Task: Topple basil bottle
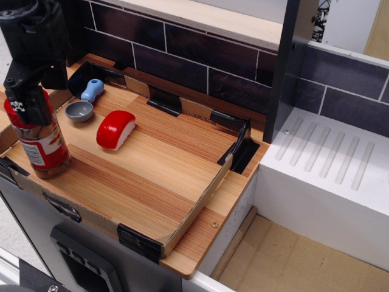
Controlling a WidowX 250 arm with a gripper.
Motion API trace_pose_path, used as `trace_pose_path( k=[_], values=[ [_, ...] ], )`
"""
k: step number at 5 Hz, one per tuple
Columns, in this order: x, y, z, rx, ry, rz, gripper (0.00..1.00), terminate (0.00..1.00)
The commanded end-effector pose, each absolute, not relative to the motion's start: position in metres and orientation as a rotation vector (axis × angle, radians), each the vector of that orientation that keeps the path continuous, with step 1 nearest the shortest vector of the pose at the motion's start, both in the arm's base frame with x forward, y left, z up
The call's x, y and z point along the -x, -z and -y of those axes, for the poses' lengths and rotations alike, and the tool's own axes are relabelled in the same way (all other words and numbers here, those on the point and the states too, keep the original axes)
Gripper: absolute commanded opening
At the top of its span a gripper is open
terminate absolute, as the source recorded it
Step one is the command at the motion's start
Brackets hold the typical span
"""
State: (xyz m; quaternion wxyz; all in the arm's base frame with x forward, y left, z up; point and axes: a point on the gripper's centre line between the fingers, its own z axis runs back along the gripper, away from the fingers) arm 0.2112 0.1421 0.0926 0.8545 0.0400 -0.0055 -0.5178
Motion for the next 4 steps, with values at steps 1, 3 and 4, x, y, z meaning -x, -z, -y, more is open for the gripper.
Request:
trace_pose_path(
  k=[1,3,4],
  values=[
    [-0.2091,-0.1043,-0.1528,-0.139,1.044,-0.018,1.00,0.00],
    [-0.2071,-0.0987,-0.1565,-0.186,1.005,-0.041,1.00,0.00],
    [-0.2097,-0.0961,-0.1565,-0.201,0.988,-0.034,1.00,0.00]
  ],
)
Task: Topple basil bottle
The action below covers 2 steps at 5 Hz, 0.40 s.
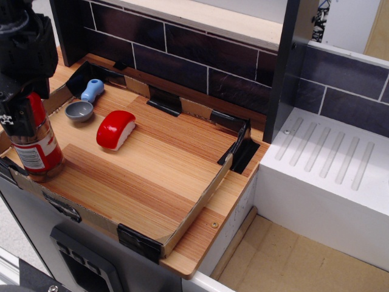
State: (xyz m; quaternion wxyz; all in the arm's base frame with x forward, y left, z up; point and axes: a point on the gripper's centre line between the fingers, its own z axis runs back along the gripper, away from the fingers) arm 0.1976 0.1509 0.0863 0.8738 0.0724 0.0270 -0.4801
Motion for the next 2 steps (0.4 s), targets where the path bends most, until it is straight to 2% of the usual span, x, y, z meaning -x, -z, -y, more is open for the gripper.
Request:
trace_pose_path(
  k=[1,2],
  values=[
    [-0.213,-0.095,-0.153,-0.221,0.966,-0.025,0.00,0.00],
    [-0.222,-0.097,-0.136,-0.311,0.864,-0.106,0.00,0.00]
  ],
)
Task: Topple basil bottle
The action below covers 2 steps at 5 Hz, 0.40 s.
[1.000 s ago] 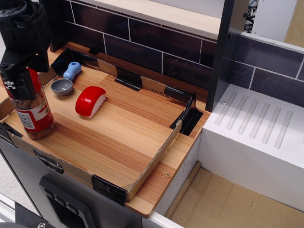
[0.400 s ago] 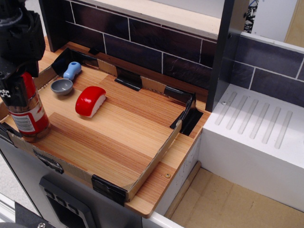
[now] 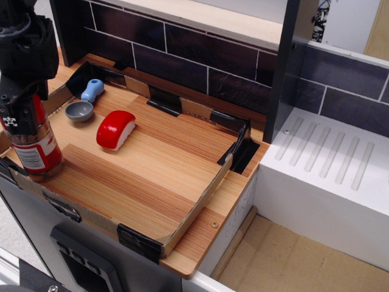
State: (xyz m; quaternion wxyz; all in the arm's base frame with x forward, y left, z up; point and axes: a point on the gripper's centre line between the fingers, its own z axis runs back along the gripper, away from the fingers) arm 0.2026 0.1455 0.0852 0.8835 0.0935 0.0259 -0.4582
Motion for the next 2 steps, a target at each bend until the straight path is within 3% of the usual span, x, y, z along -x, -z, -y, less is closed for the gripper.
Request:
trace_pose_path(
  k=[1,2],
  values=[
    [-0.231,-0.088,-0.116,-0.335,0.846,-0.193,0.00,0.00],
    [-0.238,-0.074,-0.099,-0.357,0.845,-0.285,0.00,0.00]
  ],
)
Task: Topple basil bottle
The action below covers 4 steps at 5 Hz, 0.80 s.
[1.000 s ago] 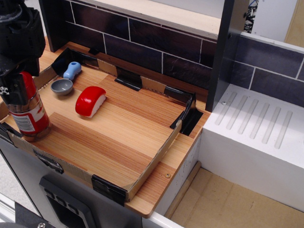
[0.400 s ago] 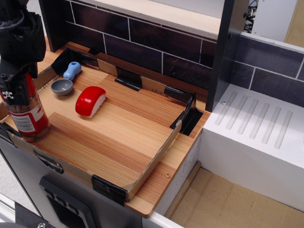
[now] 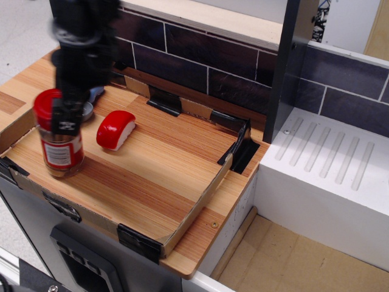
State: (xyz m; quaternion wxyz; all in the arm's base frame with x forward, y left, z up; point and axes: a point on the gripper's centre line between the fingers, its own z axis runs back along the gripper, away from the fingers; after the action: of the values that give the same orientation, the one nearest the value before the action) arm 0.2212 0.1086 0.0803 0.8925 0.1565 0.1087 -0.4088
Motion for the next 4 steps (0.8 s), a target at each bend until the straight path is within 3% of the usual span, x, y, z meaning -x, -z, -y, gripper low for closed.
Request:
trace_pose_path(
  k=[1,2,3,4],
  values=[
    [-0.237,-0.070,-0.088,-0.367,0.857,-0.290,0.00,0.00],
    [-0.235,-0.066,-0.077,-0.343,0.863,-0.305,0.00,0.00],
    [-0.229,-0.063,-0.064,-0.292,0.904,-0.258,0.00,0.00],
    [-0.234,-0.053,-0.049,-0.181,0.930,-0.133,0.00,0.00]
  ],
)
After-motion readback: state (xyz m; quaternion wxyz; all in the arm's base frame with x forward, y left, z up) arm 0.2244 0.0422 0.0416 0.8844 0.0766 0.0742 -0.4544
